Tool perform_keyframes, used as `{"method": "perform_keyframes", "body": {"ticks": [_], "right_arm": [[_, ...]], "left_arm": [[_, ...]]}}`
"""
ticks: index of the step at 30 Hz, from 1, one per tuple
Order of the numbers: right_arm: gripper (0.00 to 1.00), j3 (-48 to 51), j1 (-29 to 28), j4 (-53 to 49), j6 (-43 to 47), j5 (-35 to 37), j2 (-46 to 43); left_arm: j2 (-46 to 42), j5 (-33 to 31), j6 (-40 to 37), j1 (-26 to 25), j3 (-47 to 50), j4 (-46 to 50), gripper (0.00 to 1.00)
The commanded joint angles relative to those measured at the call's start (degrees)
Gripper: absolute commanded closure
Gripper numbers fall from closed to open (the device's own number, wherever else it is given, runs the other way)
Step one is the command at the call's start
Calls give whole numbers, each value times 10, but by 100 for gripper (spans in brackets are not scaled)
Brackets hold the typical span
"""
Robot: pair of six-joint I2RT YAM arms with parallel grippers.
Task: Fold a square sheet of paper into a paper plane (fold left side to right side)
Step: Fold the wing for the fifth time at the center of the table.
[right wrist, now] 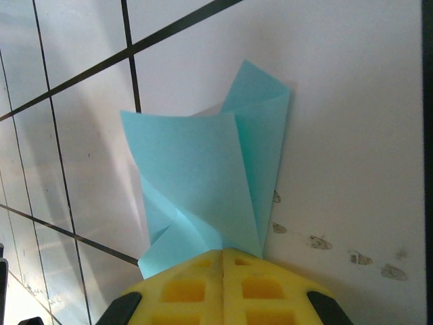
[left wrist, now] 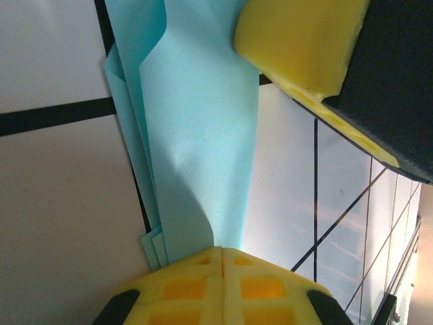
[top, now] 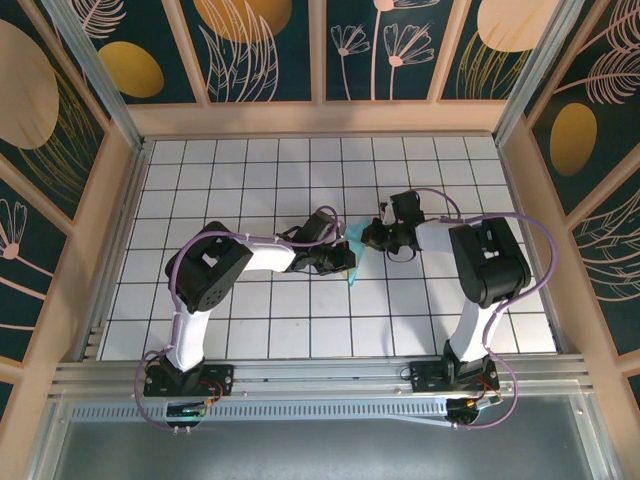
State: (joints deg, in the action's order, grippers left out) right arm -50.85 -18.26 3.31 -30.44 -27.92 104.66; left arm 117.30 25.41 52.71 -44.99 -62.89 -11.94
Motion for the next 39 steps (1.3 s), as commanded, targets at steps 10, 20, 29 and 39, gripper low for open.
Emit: {"method": "perform_keyframes", "body": {"ticks": [10, 20, 29, 39], "right_arm": [[100, 26, 42, -10, 31, -22, -134], [100, 105, 14, 93, 14, -81, -138], [100, 70, -29, 121, 9, -66, -60], [100, 29, -30, 101, 35, -43, -4]], "left_arm": [[11, -113, -62, -11, 4, 133, 99], [-17, -114, -85, -11, 41, 148, 99], [-27, -125, -93, -11, 58, 155, 99], [-18, -134, -97, -11, 47, 168, 99]]}}
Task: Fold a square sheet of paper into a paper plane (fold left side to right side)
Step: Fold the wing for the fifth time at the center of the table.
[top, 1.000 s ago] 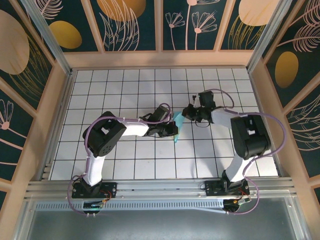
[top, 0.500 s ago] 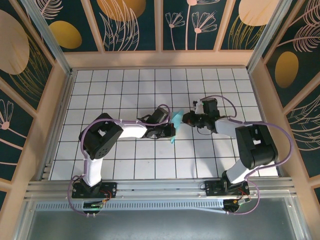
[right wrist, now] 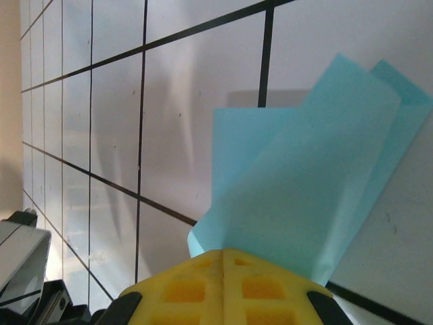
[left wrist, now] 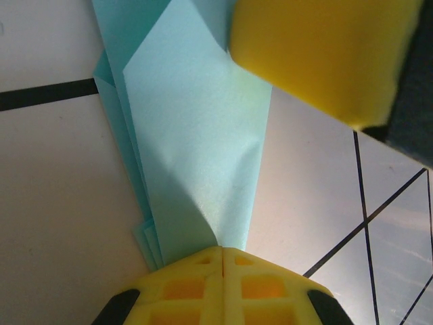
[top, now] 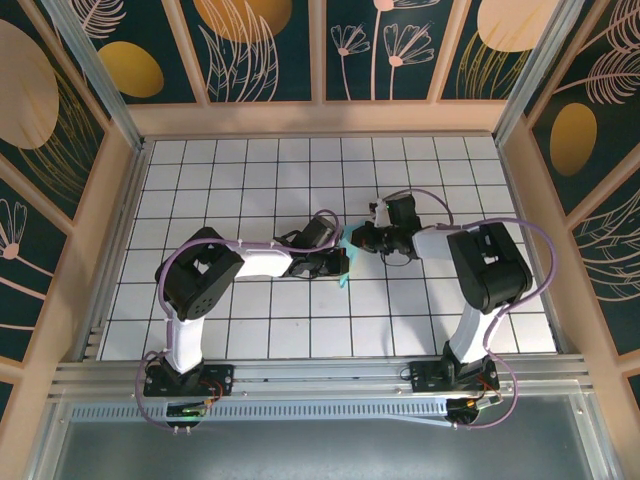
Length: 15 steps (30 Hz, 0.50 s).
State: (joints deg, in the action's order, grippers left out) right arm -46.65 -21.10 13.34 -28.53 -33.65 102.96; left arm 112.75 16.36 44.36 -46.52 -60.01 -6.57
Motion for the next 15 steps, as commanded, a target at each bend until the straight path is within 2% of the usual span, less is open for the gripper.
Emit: {"method": "perform_keyframes", "body": {"ticks": [1, 15], "right_arm": [[100, -16, -3, -1, 17, 17, 17], [100, -50, 17, -28, 42, 41, 62]], "left_arm": [[27, -45, -14, 4, 18, 117, 99], [34, -58, -18, 4, 23, 132, 99]]}}
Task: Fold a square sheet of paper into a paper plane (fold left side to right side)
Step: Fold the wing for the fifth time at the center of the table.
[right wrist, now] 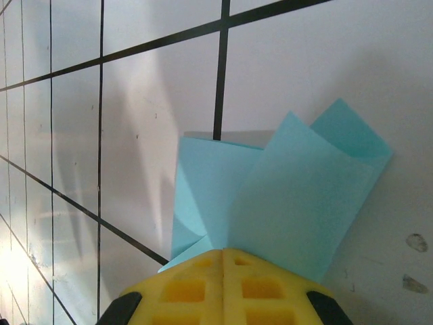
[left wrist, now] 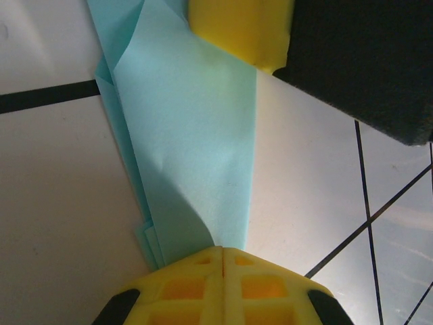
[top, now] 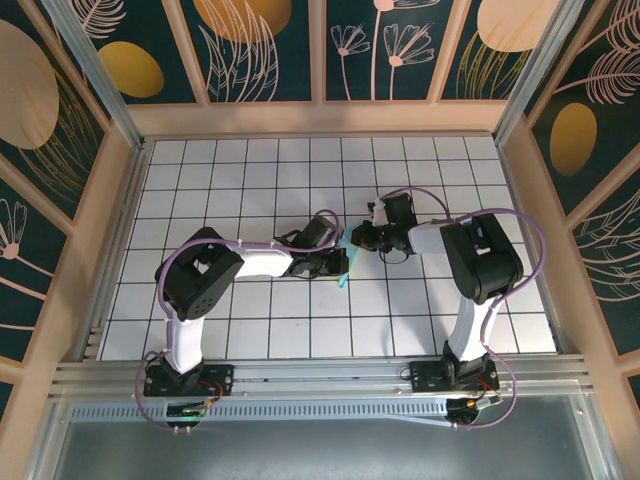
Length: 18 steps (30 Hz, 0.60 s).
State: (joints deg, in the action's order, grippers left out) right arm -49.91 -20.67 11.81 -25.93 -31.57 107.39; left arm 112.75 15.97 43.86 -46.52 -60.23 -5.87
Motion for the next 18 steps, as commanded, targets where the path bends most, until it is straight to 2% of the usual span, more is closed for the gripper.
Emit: {"method": "perform_keyframes", "body": {"ticks": [1, 18], "right_arm": [[100, -21, 14, -16, 18, 20, 21], [100, -68, 65, -46, 23, 15, 57]], "left_arm": [[35, -55, -14, 4, 25, 126, 99], [36, -60, -14, 4, 30, 126, 99]]}}
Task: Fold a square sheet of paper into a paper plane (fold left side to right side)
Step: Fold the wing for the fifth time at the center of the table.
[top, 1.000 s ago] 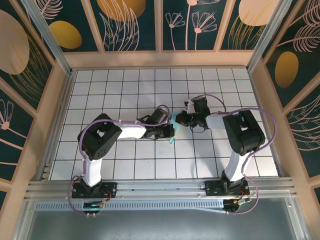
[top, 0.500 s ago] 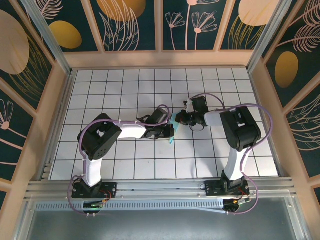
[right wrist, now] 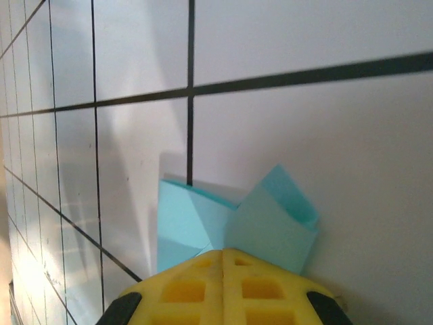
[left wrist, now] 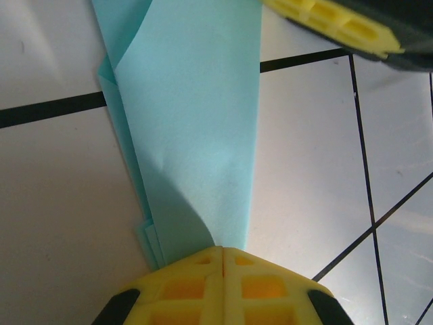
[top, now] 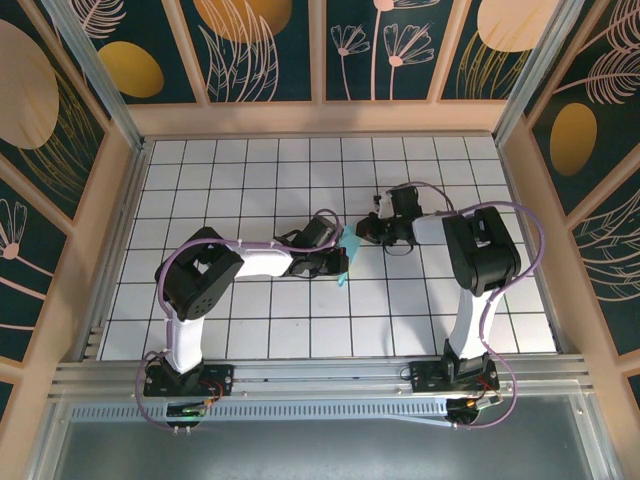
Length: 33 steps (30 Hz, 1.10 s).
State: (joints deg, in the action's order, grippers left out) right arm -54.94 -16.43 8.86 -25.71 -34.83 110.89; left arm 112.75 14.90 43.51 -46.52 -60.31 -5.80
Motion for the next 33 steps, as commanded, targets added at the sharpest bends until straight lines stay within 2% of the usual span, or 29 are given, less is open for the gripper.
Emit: {"method": "perform_keyframes", "body": {"ticks": [1, 12, 17, 27, 33], "right_arm": [[100, -23, 27, -22, 21, 51, 27], [100, -80, 59, -48, 25, 54, 57], [100, -90, 66, -61, 29, 53, 25], [100, 44, 43, -68, -7, 10, -149], [100, 94, -10, -21, -71, -23, -160]], "left_arm": [[36, -50, -10, 4, 31, 124, 99], [34, -50, -9, 4, 33, 122, 99], [30, -50, -4, 4, 36, 113, 99], [26, -51, -3, 4, 36, 109, 99], [25, -54, -3, 4, 34, 109, 99]]}}
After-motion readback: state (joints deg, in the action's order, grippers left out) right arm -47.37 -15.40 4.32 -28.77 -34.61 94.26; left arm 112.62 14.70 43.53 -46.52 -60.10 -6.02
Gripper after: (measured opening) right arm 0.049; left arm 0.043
